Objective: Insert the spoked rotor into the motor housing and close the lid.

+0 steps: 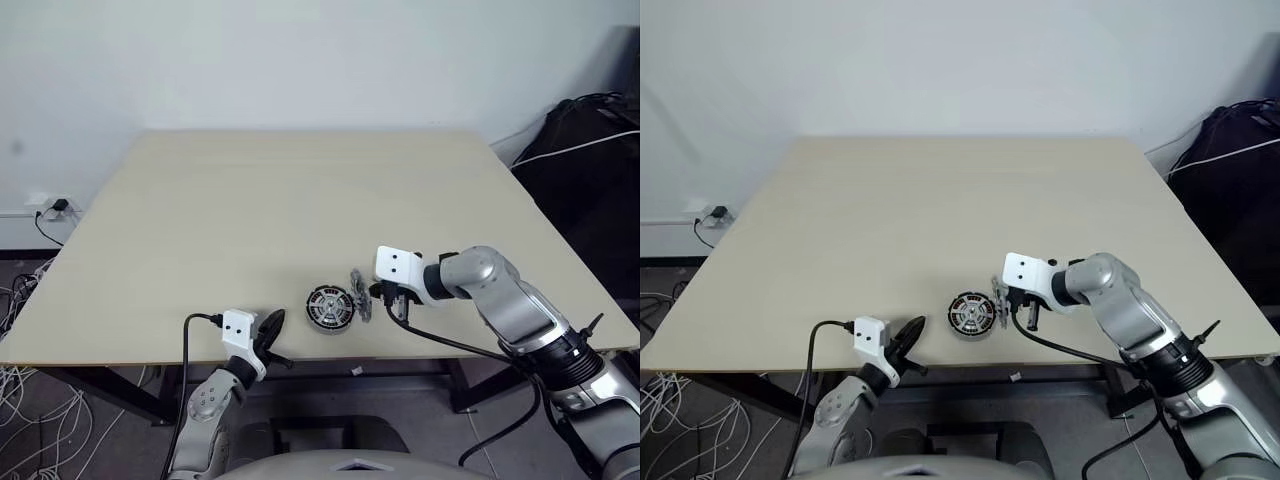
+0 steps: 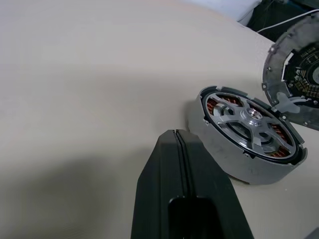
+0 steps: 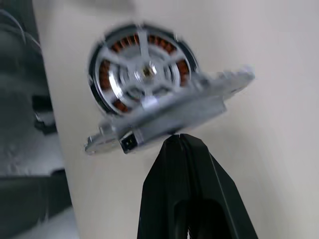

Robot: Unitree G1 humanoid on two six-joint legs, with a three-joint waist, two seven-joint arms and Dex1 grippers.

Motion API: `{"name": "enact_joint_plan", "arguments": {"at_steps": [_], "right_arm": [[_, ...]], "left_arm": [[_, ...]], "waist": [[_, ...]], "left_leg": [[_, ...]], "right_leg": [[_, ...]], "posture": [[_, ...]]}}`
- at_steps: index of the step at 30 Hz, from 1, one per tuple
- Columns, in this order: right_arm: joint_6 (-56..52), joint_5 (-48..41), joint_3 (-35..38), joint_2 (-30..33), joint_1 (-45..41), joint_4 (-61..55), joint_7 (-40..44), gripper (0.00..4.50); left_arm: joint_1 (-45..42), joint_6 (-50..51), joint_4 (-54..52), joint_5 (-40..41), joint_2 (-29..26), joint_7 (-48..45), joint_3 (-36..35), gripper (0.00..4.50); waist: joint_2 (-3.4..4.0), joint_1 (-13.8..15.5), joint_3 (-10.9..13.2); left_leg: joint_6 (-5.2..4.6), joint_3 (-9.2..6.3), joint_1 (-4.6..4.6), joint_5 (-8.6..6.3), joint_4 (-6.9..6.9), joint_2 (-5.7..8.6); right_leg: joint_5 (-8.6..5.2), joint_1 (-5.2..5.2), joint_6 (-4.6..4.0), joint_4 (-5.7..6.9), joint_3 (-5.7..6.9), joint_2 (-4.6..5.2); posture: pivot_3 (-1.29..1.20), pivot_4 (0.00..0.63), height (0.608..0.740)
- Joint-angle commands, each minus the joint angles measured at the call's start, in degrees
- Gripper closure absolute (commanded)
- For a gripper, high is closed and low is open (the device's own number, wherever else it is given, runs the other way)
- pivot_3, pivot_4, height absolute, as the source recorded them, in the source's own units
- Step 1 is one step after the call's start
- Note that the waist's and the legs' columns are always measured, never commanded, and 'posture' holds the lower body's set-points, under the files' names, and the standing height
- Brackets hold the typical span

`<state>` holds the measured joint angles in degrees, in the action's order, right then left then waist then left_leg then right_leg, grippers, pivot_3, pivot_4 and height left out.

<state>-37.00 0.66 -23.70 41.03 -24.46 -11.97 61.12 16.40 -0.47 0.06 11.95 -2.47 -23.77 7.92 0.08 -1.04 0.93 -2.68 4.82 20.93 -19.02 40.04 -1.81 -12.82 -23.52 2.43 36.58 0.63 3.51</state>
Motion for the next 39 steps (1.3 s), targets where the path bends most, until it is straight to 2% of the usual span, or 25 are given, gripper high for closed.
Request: {"name": "enact_joint_plan", "arguments": {"at_steps": [1,14,23,29,35,39], "right_arm": [[-1.1,-1.97,1.54,-2.05,-1.19,-0.46,-0.82,4.47],[-2.11,-4.19,-1.55,-13.03,-1.78,8.06,-3.75,4.47],[-2.54,-4.45,-2.31,-16.5,-0.17,12.29,-6.23,4.47],[-2.62,-5.75,-0.99,-17.29,1.21,12.23,-7.96,4.47],[1.9,-10.78,7.77,-21.66,2.68,9.54,-12.75,4.47],[2.47,-11.35,8.37,-20.97,3.8,8.38,-12.92,3.58]], "left_arm": [[-0.71,-0.06,-3.05,0.61,-0.02,-0.09,0.28,4.5],[-0.38,-0.21,-4.42,0.26,-0.28,0.44,-0.21,4.5],[-0.29,-0.63,-4.31,0.17,-0.49,0.42,-0.41,4.5],[-0.5,-0.48,-4.24,0.13,-0.48,0.37,-0.24,4.5],[-0.6,-0.07,-4.44,0.18,-0.49,0.23,0.03,4.5],[-0.65,0.35,-4.68,0.39,-0.53,0.09,0.11,4.5]], "waist": [[0.0,-0.01,0.0],[0.01,-0.12,-0.01],[0.02,-0.14,-0.02],[0.03,-0.18,-0.04],[0.03,-0.22,-0.03],[0.02,-0.19,-0.04]], "left_leg": [[0.0,0.0,0.0,0.0,0.0,0.0],[0.0,0.0,-0.02,0.0,0.0,0.01],[0.01,0.0,-0.03,0.01,0.0,0.02],[0.01,0.01,-0.08,0.01,0.0,0.02],[0.02,0.01,-0.08,0.01,0.0,0.02],[0.01,0.02,-0.08,0.01,0.0,0.02]], "right_leg": [[0.0,0.01,0.0,0.0,0.0,0.0],[0.01,0.03,0.01,0.03,0.0,-0.01],[0.02,0.05,0.02,0.05,0.0,-0.01],[0.02,0.09,0.03,0.05,-0.01,-0.01],[0.02,0.06,0.04,0.11,-0.01,-0.01],[0.03,0.09,0.06,0.07,-0.02,-0.01]], "posture": [[0.0,0.0,0.74],[0.0,0.0,0.74],[0.0,0.0,0.74],[0.0,0.0,0.74],[0.0,0.0,0.74],[0.0,0.0,0.74]]}}
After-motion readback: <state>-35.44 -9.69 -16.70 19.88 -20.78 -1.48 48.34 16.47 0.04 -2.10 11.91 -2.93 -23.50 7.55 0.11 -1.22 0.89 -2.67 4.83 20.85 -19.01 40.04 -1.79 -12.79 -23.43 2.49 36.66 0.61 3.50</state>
